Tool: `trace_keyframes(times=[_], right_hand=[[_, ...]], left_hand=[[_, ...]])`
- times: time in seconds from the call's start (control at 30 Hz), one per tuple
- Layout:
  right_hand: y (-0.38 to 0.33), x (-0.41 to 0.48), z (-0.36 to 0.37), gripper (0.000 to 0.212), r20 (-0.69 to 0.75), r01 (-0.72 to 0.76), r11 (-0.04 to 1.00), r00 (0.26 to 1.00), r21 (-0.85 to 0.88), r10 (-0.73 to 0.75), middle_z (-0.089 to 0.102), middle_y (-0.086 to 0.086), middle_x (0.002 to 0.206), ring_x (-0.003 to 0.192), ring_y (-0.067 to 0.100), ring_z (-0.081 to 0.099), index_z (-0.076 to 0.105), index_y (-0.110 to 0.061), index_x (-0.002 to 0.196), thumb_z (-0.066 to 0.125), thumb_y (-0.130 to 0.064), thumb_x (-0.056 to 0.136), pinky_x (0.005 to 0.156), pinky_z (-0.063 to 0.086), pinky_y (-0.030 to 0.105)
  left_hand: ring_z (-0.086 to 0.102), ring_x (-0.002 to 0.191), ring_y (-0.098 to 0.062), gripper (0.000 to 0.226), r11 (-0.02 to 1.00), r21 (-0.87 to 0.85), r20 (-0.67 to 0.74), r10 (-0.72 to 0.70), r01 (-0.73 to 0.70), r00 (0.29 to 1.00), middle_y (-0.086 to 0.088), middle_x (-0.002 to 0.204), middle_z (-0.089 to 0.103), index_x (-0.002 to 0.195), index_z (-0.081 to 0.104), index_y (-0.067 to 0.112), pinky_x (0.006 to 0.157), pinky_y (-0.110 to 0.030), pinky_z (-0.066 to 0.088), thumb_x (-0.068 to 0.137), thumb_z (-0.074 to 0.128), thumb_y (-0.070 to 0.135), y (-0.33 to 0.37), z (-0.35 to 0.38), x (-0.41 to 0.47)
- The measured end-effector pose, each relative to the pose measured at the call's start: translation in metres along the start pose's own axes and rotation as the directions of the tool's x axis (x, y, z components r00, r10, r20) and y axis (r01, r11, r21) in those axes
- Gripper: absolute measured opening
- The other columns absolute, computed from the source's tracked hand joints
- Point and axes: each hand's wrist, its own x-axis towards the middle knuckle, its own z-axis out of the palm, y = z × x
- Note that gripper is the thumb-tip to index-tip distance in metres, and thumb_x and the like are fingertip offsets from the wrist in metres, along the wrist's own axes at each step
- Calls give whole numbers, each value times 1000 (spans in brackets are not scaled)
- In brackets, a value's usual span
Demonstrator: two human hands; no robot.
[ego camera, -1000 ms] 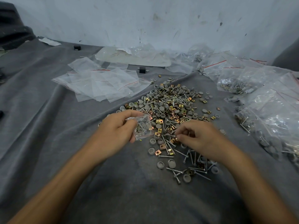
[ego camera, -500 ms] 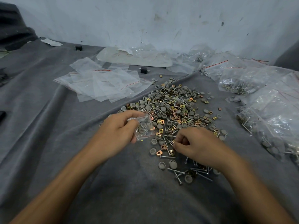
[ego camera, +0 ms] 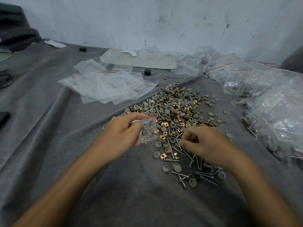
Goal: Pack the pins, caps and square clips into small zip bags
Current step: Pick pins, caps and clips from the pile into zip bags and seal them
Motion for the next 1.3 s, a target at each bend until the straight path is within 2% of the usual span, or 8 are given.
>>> trace_keyframes(times=[0.27, 0.57, 0.87, 0.97, 1.07, 1.13, 1.2, 1.3], right_hand=[[-2, 0, 3, 11, 70, 1, 987, 997, -162, 10, 64, -15, 77, 72, 1, 59, 63, -33, 77, 67, -37, 86, 68, 55, 35], [-25, 0, 12, 8, -219, 128, 936, 974, 327, -57, 69, -12, 77, 67, 6, 64, 67, -32, 82, 74, -28, 84, 58, 52, 19], [-54, 6, 47, 10, -328, 163, 976, 938, 143, -109, 65, -15, 75, 76, 3, 63, 67, -27, 89, 74, -20, 85, 70, 53, 25], [-57, 7, 47, 20, -331, 233, 907, 937, 351, -113, 71, -17, 88, 87, 0, 67, 68, -31, 103, 74, -19, 89, 76, 56, 19], [-55, 9, 40, 22, -328, 246, 790, 943, 561, -61, 73, -14, 95, 85, 7, 70, 67, -32, 106, 71, -15, 92, 69, 57, 23], [-49, 9, 35, 21, -349, 236, 786, 937, 572, -27, 73, -13, 95, 84, 6, 68, 68, -32, 104, 71, -15, 93, 66, 55, 19], [-43, 9, 33, 19, -349, 215, 801, 937, 559, -9, 72, -14, 94, 83, 4, 66, 68, -33, 102, 71, -16, 94, 66, 51, 17], [-39, 11, 32, 18, -345, 206, 810, 939, 549, -5, 71, -17, 93, 82, 3, 66, 68, -34, 98, 71, -17, 93, 68, 50, 14]], left_hand=[[50, 49, -2, 39, 1000, 21, 0, -6, 6, 1000, 2, 60, 69, 119, 66, 40, 59, -28, 40, 90, 39, 37, 0, 0, 1], [49, 48, -4, 37, 999, 43, 18, 15, -16, 1000, 1, 61, 69, 118, 66, 42, 55, -27, 40, 91, 41, 39, 3, 2, -1], [52, 51, -7, 36, 998, 51, 19, 40, -41, 999, 1, 60, 69, 116, 66, 45, 58, -34, 45, 91, 42, 35, -1, 3, 2], [56, 55, -11, 35, 999, 14, 21, 37, -37, 999, 0, 59, 68, 115, 67, 46, 61, -39, 48, 90, 43, 38, 0, 3, 2], [54, 54, -7, 33, 997, -76, -25, 10, -12, 1000, -1, 55, 64, 108, 71, 43, 58, -28, 43, 91, 44, 33, 3, -2, 2], [51, 50, -2, 35, 988, -155, -104, -22, 6, 994, 0, 51, 60, 105, 76, 33, 53, -15, 40, 99, 44, 19, 7, -9, 4], [49, 49, -4, 39, 954, -297, -182, -84, 26, 980, -4, 55, 58, 102, 78, 22, 49, -14, 39, 100, 41, 8, 10, -20, 9], [41, 49, -9, 28, 717, -690, -118, -245, 98, 962, -4, 63, 47, 91, 78, 16, 53, -21, 43, 87, 51, 9, 11, -49, 13]])
